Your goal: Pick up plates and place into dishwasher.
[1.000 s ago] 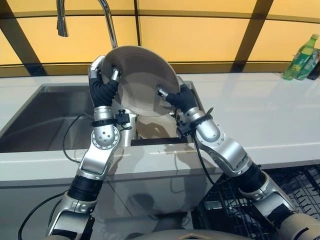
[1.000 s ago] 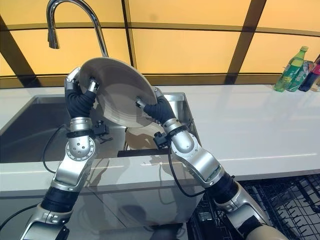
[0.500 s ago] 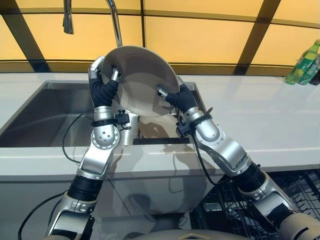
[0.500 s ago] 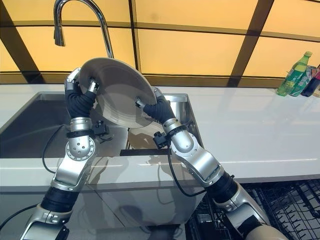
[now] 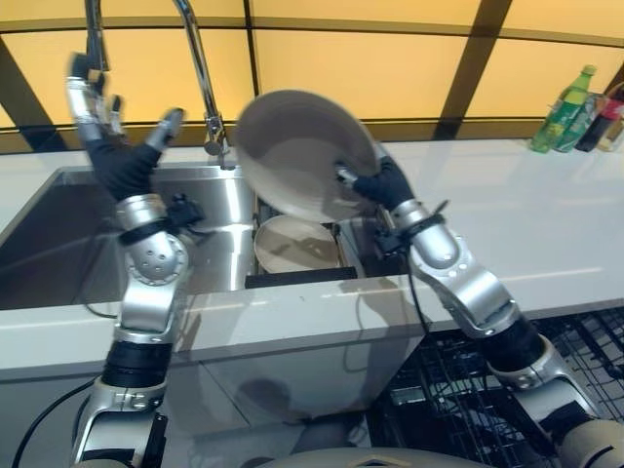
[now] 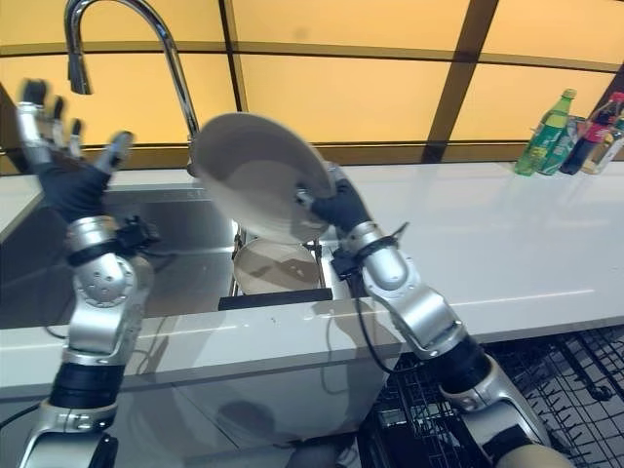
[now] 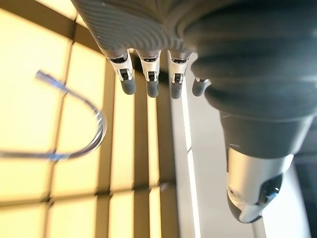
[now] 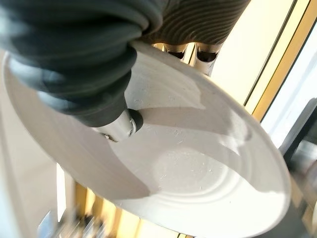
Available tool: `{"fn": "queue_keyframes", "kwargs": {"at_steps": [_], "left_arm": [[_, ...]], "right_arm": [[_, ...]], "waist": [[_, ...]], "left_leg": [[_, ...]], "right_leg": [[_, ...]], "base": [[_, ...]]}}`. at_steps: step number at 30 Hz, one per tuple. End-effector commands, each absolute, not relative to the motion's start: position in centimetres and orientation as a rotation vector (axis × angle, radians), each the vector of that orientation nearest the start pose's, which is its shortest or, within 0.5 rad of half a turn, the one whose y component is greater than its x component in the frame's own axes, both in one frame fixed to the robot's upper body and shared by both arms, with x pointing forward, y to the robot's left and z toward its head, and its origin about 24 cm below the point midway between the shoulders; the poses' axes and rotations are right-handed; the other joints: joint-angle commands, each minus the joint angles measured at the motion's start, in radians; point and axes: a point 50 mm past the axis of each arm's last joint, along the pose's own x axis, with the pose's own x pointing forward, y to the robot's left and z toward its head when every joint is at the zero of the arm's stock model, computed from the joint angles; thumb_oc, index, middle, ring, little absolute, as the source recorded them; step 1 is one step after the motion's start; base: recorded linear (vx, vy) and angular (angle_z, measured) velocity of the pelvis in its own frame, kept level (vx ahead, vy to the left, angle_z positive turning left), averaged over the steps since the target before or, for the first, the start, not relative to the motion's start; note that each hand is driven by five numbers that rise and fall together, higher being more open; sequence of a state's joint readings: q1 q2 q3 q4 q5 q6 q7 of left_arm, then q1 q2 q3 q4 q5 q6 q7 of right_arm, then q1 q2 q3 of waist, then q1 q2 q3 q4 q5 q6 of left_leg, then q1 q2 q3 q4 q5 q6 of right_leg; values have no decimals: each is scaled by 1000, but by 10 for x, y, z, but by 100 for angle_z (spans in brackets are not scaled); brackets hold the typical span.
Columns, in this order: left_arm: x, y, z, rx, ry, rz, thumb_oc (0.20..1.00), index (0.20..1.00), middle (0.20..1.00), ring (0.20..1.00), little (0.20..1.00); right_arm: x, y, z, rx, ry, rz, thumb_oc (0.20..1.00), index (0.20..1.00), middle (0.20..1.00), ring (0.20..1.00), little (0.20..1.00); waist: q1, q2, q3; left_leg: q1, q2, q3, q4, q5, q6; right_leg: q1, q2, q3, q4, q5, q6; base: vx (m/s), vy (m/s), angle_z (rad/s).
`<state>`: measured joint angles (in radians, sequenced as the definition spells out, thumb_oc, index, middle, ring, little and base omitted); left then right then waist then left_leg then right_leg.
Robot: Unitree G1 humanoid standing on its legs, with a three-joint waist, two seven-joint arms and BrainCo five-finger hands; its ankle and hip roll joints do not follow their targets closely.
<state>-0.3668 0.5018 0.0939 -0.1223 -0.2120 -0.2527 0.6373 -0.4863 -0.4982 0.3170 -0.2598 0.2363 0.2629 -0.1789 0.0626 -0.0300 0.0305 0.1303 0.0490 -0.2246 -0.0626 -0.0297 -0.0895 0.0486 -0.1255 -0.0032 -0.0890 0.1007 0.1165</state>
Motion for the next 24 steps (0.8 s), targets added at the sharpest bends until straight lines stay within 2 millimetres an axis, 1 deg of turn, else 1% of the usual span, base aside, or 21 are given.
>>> {"fn": "queue_keyframes", "kwargs": {"at_steps": [1, 5, 6, 8, 12, 17, 19, 20, 24], "left_arm": [[270, 262, 228, 72, -865, 585, 1000, 1000, 1000, 1000, 1000], [266, 271, 224, 118, -840, 594, 1000, 1000, 1000, 1000, 1000], [265, 273, 224, 129, -835, 597, 1000, 1000, 1000, 1000, 1000], [263, 280, 221, 163, -811, 610, 1000, 1000, 1000, 1000, 1000], [259, 298, 211, 225, -743, 662, 1000, 1000, 1000, 1000, 1000], [254, 321, 200, 302, -670, 724, 1000, 1000, 1000, 1000, 1000], [250, 330, 199, 307, -676, 767, 1000, 1000, 1000, 1000, 1000], [247, 335, 198, 297, -682, 799, 1000, 1000, 1000, 1000, 1000], [235, 348, 199, 313, -714, 880, 1000, 1000, 1000, 1000, 1000]], "right_arm": [[293, -149, 215, -377, -525, 129, 200, 200, 200, 200, 200], [291, -187, 215, -462, -515, -30, 200, 200, 200, 200, 200], [290, -193, 214, -473, -512, -51, 200, 200, 200, 200, 200], [286, -215, 213, -510, -492, -131, 200, 200, 200, 200, 200], [273, -249, 201, -545, -442, -242, 200, 200, 200, 200, 200], [254, -284, 184, -594, -347, -363, 200, 200, 200, 200, 200], [247, -294, 179, -619, -307, -383, 200, 200, 200, 200, 200], [244, -301, 176, -634, -281, -396, 200, 200, 200, 200, 200], [234, -322, 163, -668, -197, -448, 200, 200, 200, 200, 200]], "waist": [[-40, 15, -58], [-70, 16, -52], [-75, 16, -51], [-96, 15, -48], [-136, 17, -43], [-191, 25, -29], [-211, 27, -19], [-226, 31, -13], [-263, 35, 16]], "left_leg": [[-55, -66, 59, -18, 69, 70], [-43, -57, 89, -15, 58, 69], [-41, -57, 95, -15, 56, 69], [-35, -54, 115, -13, 49, 71], [-21, -47, 161, -12, 35, 75], [-10, -51, 217, -8, 19, 84], [-8, -59, 232, -2, 11, 89], [-2, -64, 238, -1, -1, 93], [-2, -76, 265, 4, -15, 98]], "right_leg": [[12, 21, 24, 136, -110, -22], [10, 20, 47, 137, -106, -18], [9, 20, 53, 137, -104, -17], [5, 21, 75, 137, -99, -12], [-4, 18, 118, 135, -89, 0], [-31, 7, 174, 133, -61, 22], [-47, 3, 195, 135, -47, 32], [-53, 0, 204, 138, -51, 38], [-104, -9, 236, 157, -15, 61]], "base": [[8, 23, -21], [4, 19, -19], [-3, 14, -28], [-5, 12, -30], [-2, 7, -36], [1, 3, -37], [27, 28, -44], [40, 50, -43], [-3, 44, -39]]}}
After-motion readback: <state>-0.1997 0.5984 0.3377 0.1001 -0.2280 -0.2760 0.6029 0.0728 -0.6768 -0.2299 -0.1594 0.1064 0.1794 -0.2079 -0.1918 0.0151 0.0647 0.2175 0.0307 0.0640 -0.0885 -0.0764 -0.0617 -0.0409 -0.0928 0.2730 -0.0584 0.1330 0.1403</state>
